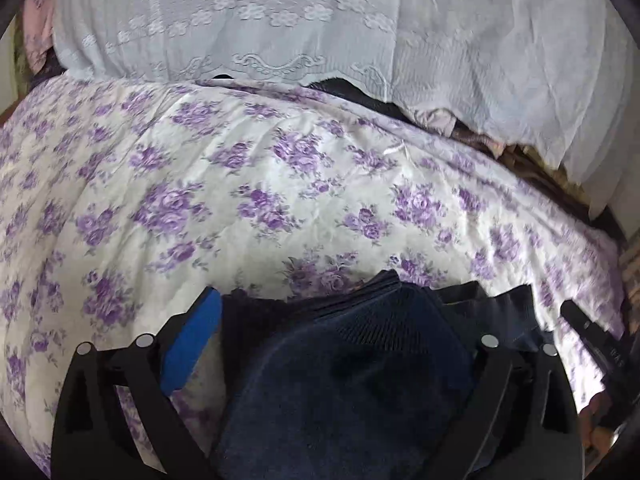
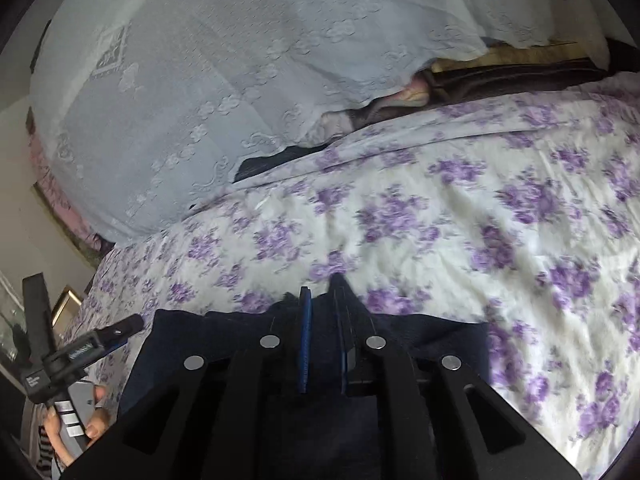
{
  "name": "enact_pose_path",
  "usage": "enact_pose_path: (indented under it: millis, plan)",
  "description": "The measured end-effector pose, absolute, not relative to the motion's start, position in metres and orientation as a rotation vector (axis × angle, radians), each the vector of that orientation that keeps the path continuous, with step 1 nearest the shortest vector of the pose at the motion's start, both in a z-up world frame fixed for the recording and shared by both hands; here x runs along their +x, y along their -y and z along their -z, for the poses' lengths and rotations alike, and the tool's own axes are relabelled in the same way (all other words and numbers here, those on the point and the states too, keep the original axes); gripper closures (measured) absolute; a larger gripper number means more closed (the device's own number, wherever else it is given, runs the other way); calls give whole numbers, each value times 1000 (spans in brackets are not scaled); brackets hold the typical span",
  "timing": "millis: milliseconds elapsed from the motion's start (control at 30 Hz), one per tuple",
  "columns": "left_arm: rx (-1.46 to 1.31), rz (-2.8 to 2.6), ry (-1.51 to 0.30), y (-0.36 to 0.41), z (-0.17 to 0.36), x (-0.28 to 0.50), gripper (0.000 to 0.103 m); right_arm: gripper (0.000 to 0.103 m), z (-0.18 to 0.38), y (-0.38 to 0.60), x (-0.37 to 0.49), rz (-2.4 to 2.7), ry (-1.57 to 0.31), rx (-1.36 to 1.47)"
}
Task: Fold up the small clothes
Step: 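Lay the hem over the collar and open the left gripper, then grasp the folded cardigan edge with the right gripper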
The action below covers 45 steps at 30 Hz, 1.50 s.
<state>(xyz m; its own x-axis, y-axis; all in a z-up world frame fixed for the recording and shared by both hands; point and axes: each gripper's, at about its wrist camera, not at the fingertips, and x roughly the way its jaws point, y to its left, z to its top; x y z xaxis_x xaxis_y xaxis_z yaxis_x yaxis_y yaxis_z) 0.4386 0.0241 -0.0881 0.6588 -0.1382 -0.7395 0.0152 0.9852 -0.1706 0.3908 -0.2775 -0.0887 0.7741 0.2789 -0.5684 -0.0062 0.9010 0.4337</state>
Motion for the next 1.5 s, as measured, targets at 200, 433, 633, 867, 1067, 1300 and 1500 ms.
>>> enact_pose_path:
  millis: [200,433,633,867,1067,1300,1500]
  plan:
    - [-165,-28,-1011,-35,140,473,4,101,146,270,428,-104,-842,402]
    - [-148,-118,-943,-48,121,466,5,87,107,257,399,-126,-704,342]
    - [-75,-87,-923,-33,117,454,5,84,126,270,395,-85,-741,379]
    - [-62,118,-928,10,111,380,5,84,104,229,334,-209,-730,270]
    - [170,-22,-852,38,138,330,4,85,135,208,308,-166,-817,137]
    - [130,-41,-866,26,138,295,4,75,136,207,269,-153,-831,136]
    - [94,-25,-894,19,145,299,4,77,136,209,260,-139,-792,151]
